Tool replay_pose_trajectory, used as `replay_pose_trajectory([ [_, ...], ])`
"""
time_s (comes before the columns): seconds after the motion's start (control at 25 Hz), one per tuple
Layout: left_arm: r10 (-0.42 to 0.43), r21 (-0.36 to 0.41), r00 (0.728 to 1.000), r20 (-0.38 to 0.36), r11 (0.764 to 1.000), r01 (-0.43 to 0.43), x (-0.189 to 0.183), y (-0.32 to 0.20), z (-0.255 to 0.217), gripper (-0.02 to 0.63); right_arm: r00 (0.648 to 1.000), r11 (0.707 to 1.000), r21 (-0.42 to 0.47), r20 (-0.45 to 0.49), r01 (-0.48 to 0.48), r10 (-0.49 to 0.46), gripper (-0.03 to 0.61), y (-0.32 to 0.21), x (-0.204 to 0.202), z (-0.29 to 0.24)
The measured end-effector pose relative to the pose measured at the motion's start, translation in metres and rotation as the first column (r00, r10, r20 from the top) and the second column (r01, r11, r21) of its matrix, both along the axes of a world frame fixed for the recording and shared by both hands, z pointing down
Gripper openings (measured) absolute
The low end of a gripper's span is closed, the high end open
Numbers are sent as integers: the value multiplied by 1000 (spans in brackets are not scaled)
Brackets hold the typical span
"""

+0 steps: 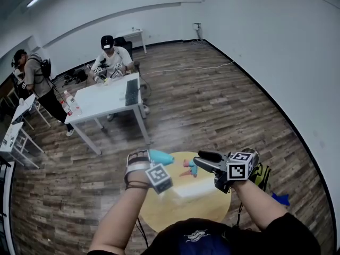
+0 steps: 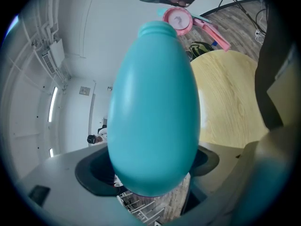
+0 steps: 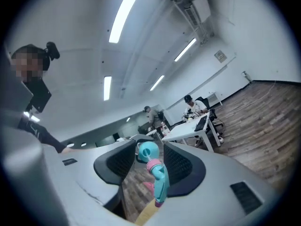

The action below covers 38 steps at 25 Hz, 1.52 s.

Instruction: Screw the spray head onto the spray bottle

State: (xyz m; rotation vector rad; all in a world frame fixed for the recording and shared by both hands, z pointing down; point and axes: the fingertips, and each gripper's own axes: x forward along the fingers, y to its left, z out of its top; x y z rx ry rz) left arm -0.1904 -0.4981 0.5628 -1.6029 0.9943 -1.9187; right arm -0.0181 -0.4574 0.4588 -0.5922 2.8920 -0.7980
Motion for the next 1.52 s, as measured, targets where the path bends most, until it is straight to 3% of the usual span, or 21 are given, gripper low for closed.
replay_pose_trajectory([
  [0.12,-15,-4,999,-28,1000,15,-1,1,-1,456,997,994,-99,57,-54,60,220,-9,24,20],
  [0.28,-24,-5,999,-47,1000,23,-1,1,-3,456,995,979,-187,40,-83,92,228,-13,40,62],
  [0.48,-16,-14,995,-94,1000,15,8,1,-1,456,993,960,-280,104,-25,57,319,-10,36,96],
  [0.56,-7,-18,995,-100,1000,5,14,0,0,456,995,967,-256,93,6,19,305,-9,27,94],
  [0.64,0,-21,995,-102,1000,-2,18,-1,1,456,994,975,-222,107,29,-5,138,-9,18,81],
  [0.88,13,-31,994,-109,999,-16,25,5,1,456,982,987,-122,170,109,-87,23,7,-3,34],
  [1.2,46,-40,990,-130,998,-52,39,13,9,456,965,991,-38,236,126,-113,18,11,-16,-5],
  [1.28,41,-81,979,-202,995,-58,46,18,13,456,961,992,-12,250,124,-117,18,15,-18,-17],
  [1.36,13,-152,950,-311,986,-63,53,25,18,456,957,995,11,273,98,-98,33,15,-12,-28],
  [1.52,-36,-194,909,-416,980,-50,53,33,12,456,933,999,44,359,20,-35,130,4,17,-47],
])
